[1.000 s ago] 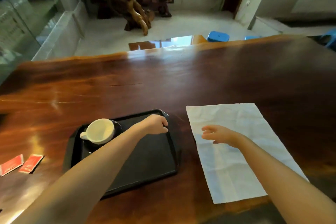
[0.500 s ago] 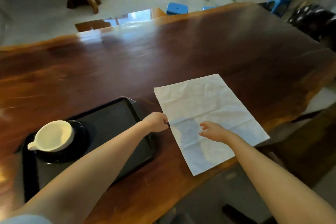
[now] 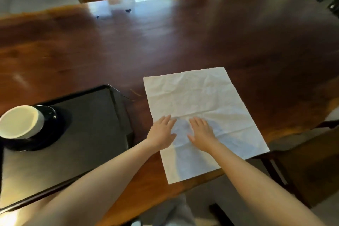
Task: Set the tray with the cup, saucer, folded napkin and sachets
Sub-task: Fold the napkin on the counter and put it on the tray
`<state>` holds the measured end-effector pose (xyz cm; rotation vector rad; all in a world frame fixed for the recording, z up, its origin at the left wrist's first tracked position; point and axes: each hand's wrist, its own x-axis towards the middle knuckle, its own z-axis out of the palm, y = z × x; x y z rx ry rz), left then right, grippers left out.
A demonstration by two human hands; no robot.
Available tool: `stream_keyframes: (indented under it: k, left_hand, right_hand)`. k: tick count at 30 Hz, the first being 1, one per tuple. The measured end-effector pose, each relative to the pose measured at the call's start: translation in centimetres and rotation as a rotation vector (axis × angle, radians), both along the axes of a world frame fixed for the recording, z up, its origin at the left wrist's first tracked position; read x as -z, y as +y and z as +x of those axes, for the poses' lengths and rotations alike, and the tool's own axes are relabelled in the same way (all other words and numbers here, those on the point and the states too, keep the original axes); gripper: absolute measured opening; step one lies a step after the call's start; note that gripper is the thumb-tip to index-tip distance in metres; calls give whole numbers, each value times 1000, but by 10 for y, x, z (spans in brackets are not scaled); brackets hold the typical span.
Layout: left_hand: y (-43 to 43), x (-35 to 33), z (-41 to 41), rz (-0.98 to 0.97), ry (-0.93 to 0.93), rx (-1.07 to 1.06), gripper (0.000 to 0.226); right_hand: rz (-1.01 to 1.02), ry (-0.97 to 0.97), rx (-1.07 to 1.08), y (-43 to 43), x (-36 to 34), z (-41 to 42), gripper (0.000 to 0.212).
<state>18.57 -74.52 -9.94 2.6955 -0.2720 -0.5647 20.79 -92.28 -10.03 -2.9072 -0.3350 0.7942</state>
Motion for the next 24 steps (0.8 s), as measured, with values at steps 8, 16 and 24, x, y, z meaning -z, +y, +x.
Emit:
stream_keyframes:
  k: [8, 16, 24]
  left_hand:
    - [-22, 44, 7, 239, 2, -110, 72]
    - [-14, 57, 20, 314, -26, -140, 73]
    - [-34, 38, -19, 331, -191, 116, 69]
  right_hand:
    - [33, -61, -298, -40, 40, 45, 67]
    - [35, -117, -305, -121, 59, 93, 68]
    - [-76, -25, -535, -178, 18, 66, 87]
